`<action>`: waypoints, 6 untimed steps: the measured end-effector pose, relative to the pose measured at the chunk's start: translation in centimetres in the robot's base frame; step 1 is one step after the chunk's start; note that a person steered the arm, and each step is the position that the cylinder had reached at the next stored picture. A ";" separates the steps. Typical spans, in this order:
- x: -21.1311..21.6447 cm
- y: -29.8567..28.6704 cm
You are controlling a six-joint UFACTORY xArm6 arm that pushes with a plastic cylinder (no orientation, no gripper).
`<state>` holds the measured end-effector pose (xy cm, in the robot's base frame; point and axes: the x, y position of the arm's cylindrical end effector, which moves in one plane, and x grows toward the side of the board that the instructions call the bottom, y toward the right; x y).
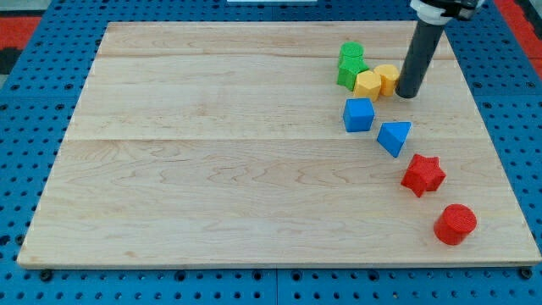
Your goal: Point your arm at blue triangle
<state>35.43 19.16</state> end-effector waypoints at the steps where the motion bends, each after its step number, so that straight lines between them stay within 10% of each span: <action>1: -0.6 0.0; 6: 7.1 -1.2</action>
